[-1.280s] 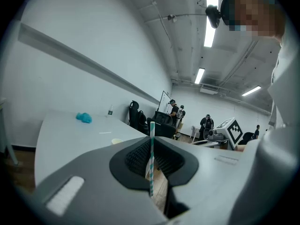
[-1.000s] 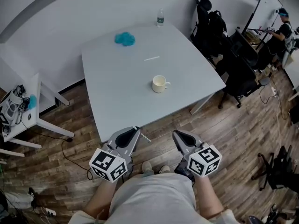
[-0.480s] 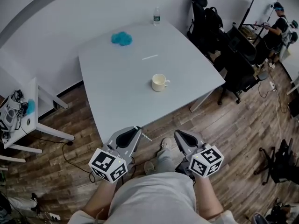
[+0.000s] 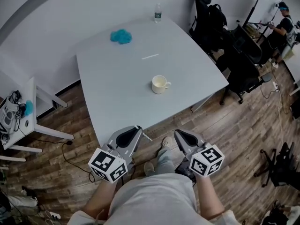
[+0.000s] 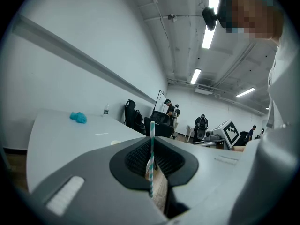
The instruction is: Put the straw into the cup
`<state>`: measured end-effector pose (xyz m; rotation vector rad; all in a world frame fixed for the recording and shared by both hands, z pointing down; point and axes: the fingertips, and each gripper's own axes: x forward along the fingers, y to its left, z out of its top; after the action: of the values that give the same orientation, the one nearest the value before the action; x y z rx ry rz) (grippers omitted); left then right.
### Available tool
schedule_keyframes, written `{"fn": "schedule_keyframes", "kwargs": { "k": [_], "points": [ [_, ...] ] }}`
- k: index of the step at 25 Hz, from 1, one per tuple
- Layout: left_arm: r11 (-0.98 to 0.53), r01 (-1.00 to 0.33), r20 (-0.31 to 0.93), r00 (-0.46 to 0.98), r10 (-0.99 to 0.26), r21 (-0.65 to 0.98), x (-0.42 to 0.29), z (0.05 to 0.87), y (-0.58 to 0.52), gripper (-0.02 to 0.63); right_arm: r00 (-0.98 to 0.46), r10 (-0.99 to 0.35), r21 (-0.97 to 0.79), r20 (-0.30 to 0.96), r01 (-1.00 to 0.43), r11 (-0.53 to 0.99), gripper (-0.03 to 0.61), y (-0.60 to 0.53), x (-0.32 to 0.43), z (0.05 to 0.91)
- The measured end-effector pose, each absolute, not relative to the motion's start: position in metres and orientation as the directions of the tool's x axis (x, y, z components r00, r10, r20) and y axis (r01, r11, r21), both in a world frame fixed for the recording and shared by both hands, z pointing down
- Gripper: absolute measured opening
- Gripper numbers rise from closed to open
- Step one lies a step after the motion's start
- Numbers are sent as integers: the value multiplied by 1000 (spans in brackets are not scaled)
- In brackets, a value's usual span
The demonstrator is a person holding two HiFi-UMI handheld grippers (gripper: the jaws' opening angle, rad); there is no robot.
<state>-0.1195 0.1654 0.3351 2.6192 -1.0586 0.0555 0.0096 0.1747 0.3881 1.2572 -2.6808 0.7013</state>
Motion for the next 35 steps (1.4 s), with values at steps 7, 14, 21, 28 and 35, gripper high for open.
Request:
{"fn": "schedule_keyframes", "kwargs": {
  "k": [7, 14, 21, 28, 35],
  "points": [
    [-662, -696, 153, 712, -685, 278, -103, 335, 116, 38, -678, -674, -353, 294, -732, 582, 6, 119, 24, 386],
    [-643, -711, 149, 695, -703, 283, -95, 332, 63, 38, -697, -652, -342, 298, -716, 609, 6, 60, 29, 381],
    [-625, -731, 153, 675, -722, 273, -82, 322, 19, 38, -706, -646, -349, 291, -707, 615, 6, 13, 46, 377],
    [-601, -757, 161, 646, -746, 256, -69, 321, -12, 38, -732, -625, -373, 272, -678, 633, 6, -24, 58, 379],
    [-578, -765, 155, 632, -759, 284, -54, 322, -34, 38, -760, -596, -382, 258, -647, 660, 6, -47, 68, 376]
  ]
}}
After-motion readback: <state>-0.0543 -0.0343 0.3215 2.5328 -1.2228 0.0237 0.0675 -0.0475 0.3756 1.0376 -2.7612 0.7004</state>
